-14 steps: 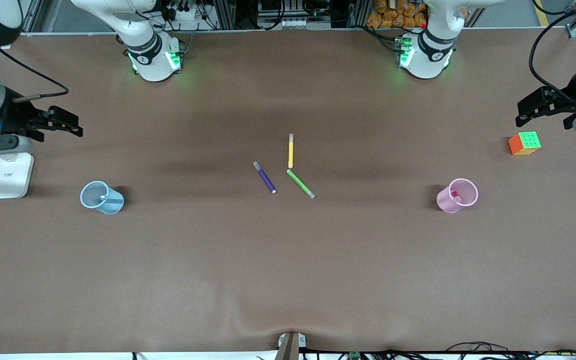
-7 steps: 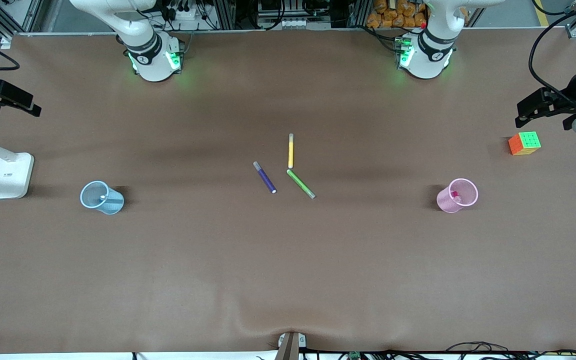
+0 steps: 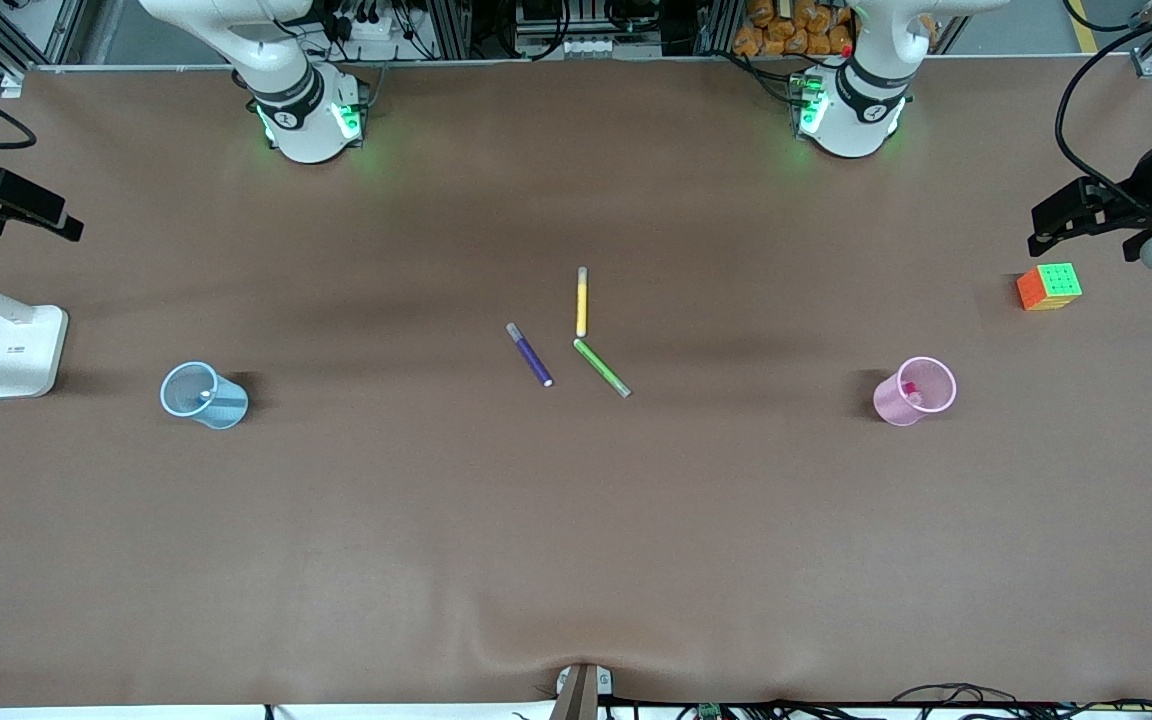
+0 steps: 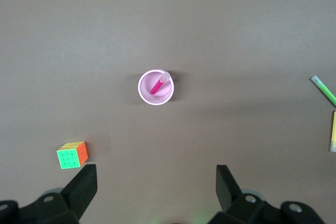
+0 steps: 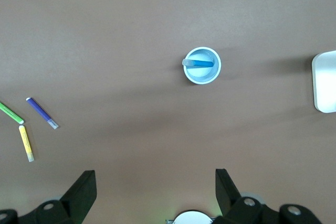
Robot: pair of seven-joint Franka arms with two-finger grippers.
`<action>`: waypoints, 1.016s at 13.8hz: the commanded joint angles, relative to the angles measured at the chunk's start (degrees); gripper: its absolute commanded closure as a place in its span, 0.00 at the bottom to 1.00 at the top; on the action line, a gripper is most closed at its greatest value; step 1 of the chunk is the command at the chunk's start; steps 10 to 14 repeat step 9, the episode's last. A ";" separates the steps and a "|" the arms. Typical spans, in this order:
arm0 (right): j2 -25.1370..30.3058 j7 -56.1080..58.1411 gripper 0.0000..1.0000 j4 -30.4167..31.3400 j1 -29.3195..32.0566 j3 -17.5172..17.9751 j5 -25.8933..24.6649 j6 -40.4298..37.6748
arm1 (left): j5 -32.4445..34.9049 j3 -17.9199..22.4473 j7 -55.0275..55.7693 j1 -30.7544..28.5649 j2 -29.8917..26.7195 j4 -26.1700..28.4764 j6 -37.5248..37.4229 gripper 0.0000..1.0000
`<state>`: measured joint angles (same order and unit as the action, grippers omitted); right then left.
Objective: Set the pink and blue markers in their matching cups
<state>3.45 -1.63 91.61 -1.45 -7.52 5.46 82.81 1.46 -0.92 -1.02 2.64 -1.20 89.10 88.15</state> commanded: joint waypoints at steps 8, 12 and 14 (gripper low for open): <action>0.24 1.19 0.00 1.90 -0.04 -0.04 -1.32 0.94 | -1.20 -0.05 -0.03 -0.27 0.94 -1.21 -1.31 0.00; 0.50 1.45 0.00 1.90 -0.04 -0.04 -1.59 0.86 | -1.11 -0.05 -0.03 -0.27 0.85 -1.13 -1.31 0.00; 0.50 1.45 0.00 1.90 -0.04 -0.04 -1.59 0.86 | -1.11 -0.05 -0.03 -0.27 0.85 -1.13 -1.31 0.00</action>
